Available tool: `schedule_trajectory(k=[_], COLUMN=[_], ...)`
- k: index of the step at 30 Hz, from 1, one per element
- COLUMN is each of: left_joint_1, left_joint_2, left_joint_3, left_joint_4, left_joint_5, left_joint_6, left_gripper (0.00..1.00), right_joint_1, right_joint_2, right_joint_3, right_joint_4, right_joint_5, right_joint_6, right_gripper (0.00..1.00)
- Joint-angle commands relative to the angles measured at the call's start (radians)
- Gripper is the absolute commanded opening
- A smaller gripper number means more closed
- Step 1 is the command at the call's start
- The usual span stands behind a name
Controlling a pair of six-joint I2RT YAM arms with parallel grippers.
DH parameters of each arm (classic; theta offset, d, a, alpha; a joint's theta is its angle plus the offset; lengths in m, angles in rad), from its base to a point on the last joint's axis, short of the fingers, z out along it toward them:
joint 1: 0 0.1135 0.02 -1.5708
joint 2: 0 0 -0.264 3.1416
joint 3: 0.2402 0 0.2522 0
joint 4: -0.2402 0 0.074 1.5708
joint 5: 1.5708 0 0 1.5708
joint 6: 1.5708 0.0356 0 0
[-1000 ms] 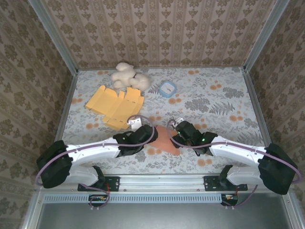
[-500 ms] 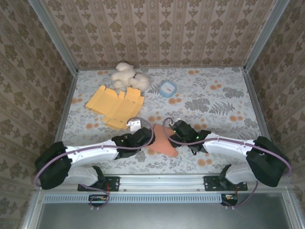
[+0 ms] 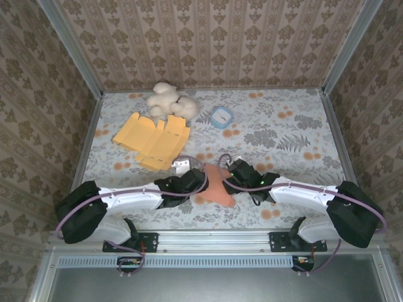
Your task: Fold the paper box
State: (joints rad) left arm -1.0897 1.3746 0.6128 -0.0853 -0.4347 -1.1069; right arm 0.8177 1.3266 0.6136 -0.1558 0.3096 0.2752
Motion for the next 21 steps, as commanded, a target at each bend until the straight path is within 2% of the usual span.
schedule_trajectory(k=[1, 5, 8, 21], left_joint_1=[0.021, 0.031, 0.026, -0.016], left_joint_2=[0.036, 0.078, 0.09, 0.099], left_joint_3=[0.041, 0.093, 0.128, 0.149], left_joint_4=[-0.037, -0.084, -0.131, -0.197], left_joint_5=[0.041, 0.103, 0.119, 0.093], left_joint_6=[-0.072, -0.125, -0.135, -0.216], left_gripper=[0.86, 0.97, 0.99, 0.95], right_joint_1=[-0.006, -0.005, -0.006, -0.005], right_joint_2=[-0.004, 0.003, 0.0, -0.002], right_joint_3=[-0.017, -0.027, -0.035, -0.029], right_joint_4=[0.0, 0.014, 0.02, 0.016], right_joint_5=[0.016, 0.011, 0.01, 0.018], right_joint_6=[0.028, 0.034, 0.035, 0.036], right_gripper=[0.81, 0.81, 0.81, 0.81])
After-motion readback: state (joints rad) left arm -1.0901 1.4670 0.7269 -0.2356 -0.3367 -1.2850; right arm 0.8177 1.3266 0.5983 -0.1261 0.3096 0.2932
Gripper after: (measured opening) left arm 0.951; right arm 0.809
